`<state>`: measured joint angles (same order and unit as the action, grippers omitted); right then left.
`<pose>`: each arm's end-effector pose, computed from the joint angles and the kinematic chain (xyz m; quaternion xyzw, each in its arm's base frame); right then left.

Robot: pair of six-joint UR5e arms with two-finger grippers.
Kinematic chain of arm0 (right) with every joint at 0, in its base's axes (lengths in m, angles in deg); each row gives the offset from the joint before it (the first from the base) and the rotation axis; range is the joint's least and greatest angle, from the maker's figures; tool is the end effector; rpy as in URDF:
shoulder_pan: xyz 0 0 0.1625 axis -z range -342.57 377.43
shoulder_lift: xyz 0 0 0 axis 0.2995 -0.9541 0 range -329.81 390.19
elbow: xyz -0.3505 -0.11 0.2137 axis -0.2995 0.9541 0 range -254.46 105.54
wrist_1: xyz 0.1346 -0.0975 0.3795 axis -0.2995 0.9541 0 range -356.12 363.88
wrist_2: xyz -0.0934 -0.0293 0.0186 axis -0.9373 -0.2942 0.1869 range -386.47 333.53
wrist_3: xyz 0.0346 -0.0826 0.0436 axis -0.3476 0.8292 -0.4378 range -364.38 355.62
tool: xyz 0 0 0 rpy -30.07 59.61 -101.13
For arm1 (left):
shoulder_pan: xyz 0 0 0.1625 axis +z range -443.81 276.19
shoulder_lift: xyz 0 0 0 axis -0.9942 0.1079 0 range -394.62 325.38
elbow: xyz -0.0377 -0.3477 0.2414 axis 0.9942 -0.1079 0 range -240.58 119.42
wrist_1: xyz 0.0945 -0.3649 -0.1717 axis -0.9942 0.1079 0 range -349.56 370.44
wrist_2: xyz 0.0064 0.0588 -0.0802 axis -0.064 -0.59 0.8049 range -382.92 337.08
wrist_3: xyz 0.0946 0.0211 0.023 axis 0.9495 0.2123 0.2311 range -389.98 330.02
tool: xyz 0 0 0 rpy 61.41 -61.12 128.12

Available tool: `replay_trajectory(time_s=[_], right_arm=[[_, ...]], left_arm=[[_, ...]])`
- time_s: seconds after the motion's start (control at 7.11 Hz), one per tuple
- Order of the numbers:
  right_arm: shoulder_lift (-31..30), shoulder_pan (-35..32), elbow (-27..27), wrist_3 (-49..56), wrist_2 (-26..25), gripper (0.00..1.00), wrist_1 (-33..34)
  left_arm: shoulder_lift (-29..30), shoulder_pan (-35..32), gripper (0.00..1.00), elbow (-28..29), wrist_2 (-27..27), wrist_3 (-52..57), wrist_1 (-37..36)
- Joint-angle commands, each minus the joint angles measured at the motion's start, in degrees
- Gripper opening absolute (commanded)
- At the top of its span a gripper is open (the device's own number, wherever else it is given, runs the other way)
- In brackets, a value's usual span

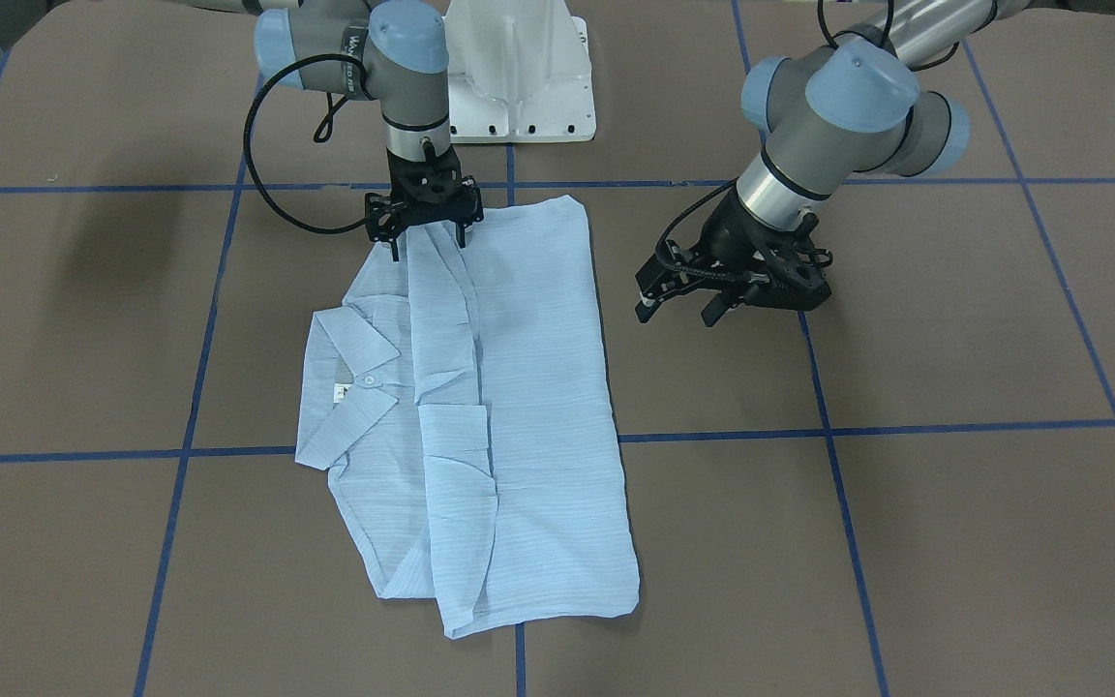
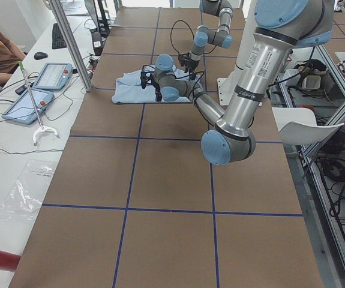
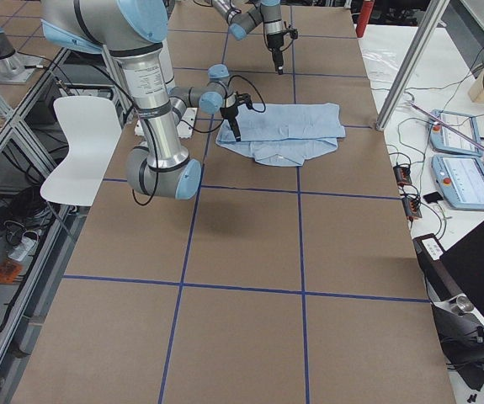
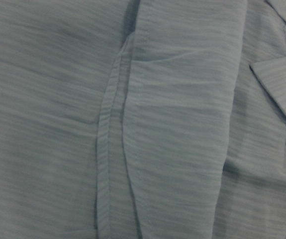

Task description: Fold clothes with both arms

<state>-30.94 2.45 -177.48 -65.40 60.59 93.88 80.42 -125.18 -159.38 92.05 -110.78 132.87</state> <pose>-0.5804 -0.2986 0.2803 0.1560 -0.3224 -0.1047 0.9278 0.4111 -0.4839 0.2743 0.0643 0.5599 -0.1130 0.8183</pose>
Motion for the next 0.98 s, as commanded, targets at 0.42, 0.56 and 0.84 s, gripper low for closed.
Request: replay_trajectory(time_s=[0.42,0.56,0.84], right_arm=[[-0.4,0.8,0.6,0.4,-0.1,1.00,0.4],[-0.6,0.4,0.6,0.9,-0.3,1.00,0.4],[-0.8,-1.4,0.4,2.7,-0.1,1.00,0.4]], left_arm=[[0.5,0.5,1.00,0.0,0.0,-0.5,0.0],[0.5,0.9,1.00,0.0,0.0,-0.6,0.1],[0.6,2.0,1.00,0.1,-0.1,-2.0,0.4]])
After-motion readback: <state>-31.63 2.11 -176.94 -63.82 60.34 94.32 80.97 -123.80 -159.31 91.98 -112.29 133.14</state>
